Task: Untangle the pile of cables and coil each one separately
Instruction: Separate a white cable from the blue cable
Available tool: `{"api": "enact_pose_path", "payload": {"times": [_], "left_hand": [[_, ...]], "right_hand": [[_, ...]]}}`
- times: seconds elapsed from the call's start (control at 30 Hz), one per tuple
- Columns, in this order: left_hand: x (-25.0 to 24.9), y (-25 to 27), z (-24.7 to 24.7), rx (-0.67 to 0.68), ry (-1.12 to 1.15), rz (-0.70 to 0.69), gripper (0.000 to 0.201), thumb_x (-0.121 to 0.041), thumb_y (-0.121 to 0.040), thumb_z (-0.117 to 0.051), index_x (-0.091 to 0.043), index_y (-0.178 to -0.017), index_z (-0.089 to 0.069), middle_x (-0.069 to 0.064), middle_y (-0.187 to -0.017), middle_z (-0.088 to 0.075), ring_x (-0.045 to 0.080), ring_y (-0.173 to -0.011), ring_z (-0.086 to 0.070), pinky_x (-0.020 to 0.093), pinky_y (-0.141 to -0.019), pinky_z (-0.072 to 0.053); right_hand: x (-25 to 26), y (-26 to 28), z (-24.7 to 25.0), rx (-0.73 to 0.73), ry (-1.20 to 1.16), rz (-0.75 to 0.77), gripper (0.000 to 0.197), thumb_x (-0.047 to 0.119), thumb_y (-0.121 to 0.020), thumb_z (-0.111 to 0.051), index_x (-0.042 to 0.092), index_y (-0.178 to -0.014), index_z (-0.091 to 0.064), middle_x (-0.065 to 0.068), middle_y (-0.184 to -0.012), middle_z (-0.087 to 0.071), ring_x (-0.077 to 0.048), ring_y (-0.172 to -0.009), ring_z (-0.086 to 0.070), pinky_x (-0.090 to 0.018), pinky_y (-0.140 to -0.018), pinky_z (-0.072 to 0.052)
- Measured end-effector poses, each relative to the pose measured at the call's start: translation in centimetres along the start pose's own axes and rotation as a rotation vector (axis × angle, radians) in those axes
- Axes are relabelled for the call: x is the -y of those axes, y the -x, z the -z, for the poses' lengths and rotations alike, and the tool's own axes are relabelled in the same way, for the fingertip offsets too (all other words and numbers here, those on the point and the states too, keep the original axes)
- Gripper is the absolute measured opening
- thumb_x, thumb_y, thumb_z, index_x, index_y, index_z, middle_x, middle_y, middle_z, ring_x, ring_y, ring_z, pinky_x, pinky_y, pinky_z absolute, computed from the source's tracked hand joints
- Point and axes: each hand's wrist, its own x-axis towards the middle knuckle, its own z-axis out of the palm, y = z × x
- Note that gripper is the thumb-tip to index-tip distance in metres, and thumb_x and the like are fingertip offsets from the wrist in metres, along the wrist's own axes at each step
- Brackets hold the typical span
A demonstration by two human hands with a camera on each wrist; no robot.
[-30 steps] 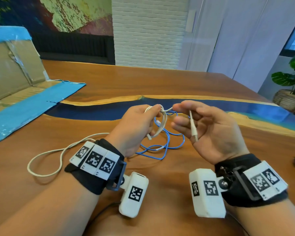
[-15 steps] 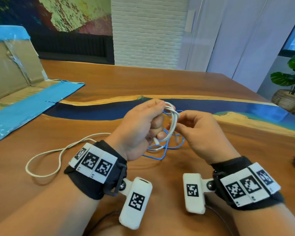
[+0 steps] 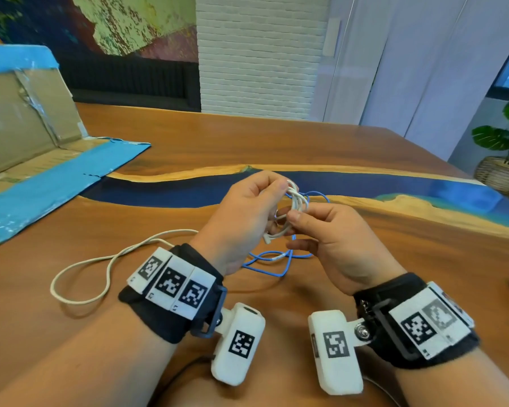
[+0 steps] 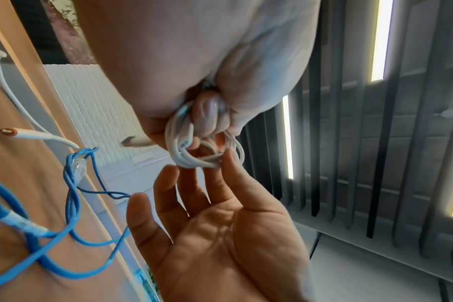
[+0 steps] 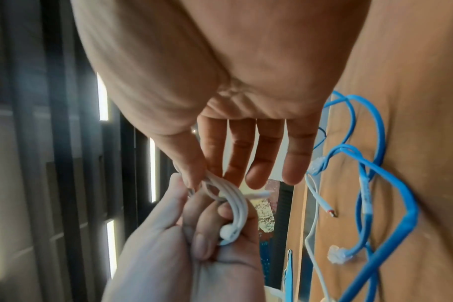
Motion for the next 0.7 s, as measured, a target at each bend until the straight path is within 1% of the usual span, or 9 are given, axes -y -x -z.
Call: {"api": "enact_pose_path", "payload": {"times": [0.07,0.13,0.17,0.23,0.33,0.43,0.53,0.63,0.7], "left_hand": [[0.03,-0.10,0.23,0.026,-0.035,-0.028,0.023,-0.017,-0.108,-0.046,-0.005,-0.097,-0.063,-0.009,-0.052,-0.035,0.005,-0.044,-0.034,0.018,-0.047,-0.036],[-0.06,-0.19,0.46,0.075,-0.036,-0.037,0.023,-0.017,-0.108,-0.046,-0.002,-0.099,-0.062,-0.010,-0.053,-0.042,0.006,-0.047,-0.038,0.018,-0.049,-0.039],[-0.16,-0.19,0.55,0.107,-0.026,-0.034,0.024,-0.016,-0.108,-0.046,-0.001,-0.098,-0.062,-0.009,-0.054,-0.046,0.007,-0.048,-0.043,0.019,-0.050,-0.042],[-0.31,-0.10,0.60,0.147,-0.022,-0.027,0.025,-0.015,-0.108,-0.046,0.001,-0.097,-0.062,-0.010,-0.055,-0.053,0.009,-0.050,-0.050,0.021,-0.053,-0.046],[-0.18,-0.26,0.67,0.102,-0.061,-0.031,0.025,-0.015,-0.107,-0.047,0.000,-0.098,-0.065,-0.007,-0.055,-0.040,0.010,-0.051,-0.036,0.021,-0.051,-0.040],[-0.05,-0.40,0.83,0.057,-0.043,-0.032,0.024,-0.016,-0.108,-0.046,-0.002,-0.099,-0.064,-0.001,-0.059,-0.030,0.010,-0.050,-0.029,0.020,-0.050,-0.034],[0.27,-0.53,0.60,0.029,-0.032,-0.039,0.025,-0.018,-0.108,-0.046,-0.001,-0.104,-0.064,-0.001,-0.060,-0.027,0.013,-0.055,-0.024,0.024,-0.052,-0.029],[0.35,-0.47,0.28,0.013,0.002,-0.035,0.025,-0.015,-0.108,-0.046,0.005,-0.103,-0.059,-0.003,-0.057,-0.030,0.015,-0.055,-0.029,0.024,-0.053,-0.034],[0.00,-0.28,0.26,0.017,0.050,0.005,0.021,-0.013,-0.107,-0.046,-0.002,-0.094,-0.058,0.000,-0.057,-0.033,0.017,-0.055,-0.035,0.026,-0.055,-0.038]], "right_hand": [[0.07,0.12,-0.22,0.029,-0.055,-0.032,0.025,0.026,-0.088,-0.067,0.005,-0.097,-0.077,-0.023,-0.107,-0.074,-0.024,-0.096,-0.065,-0.043,-0.083,-0.051],[0.48,0.36,-0.40,0.110,-0.118,-0.063,0.019,0.028,-0.091,-0.068,0.013,-0.084,-0.076,-0.018,-0.100,-0.072,-0.023,-0.099,-0.065,-0.043,-0.085,-0.049],[0.67,0.45,-0.43,0.143,-0.139,-0.071,0.022,0.029,-0.092,-0.066,0.016,-0.075,-0.073,-0.016,-0.097,-0.068,-0.024,-0.100,-0.064,-0.043,-0.084,-0.047],[0.88,0.49,-0.60,0.180,-0.139,-0.076,0.022,0.028,-0.087,-0.063,0.020,-0.067,-0.070,-0.015,-0.095,-0.066,-0.024,-0.099,-0.063,-0.041,-0.082,-0.046],[0.79,0.30,-0.71,0.191,-0.025,-0.025,0.016,0.016,-0.079,-0.073,0.023,-0.065,-0.070,-0.007,-0.087,-0.070,-0.018,-0.087,-0.064,-0.033,-0.077,-0.050],[0.32,0.01,-0.59,0.081,0.061,0.047,0.022,-0.002,-0.081,-0.077,0.016,-0.072,-0.070,-0.011,-0.081,-0.070,-0.020,-0.078,-0.065,-0.029,-0.074,-0.054],[0.02,-0.10,-0.64,-0.058,0.033,0.055,0.020,-0.005,-0.089,-0.070,0.014,-0.087,-0.077,-0.009,-0.083,-0.075,-0.021,-0.078,-0.070,-0.030,-0.074,-0.058],[0.18,-0.02,-0.93,-0.154,0.004,0.081,0.031,-0.007,-0.091,-0.065,0.019,-0.081,-0.080,-0.003,-0.076,-0.076,-0.015,-0.069,-0.070,-0.029,-0.072,-0.059],[0.23,-0.09,-0.88,-0.218,0.000,0.117,0.030,-0.009,-0.090,-0.066,0.017,-0.087,-0.080,-0.008,-0.075,-0.073,-0.020,-0.069,-0.070,-0.033,-0.073,-0.061]]}}
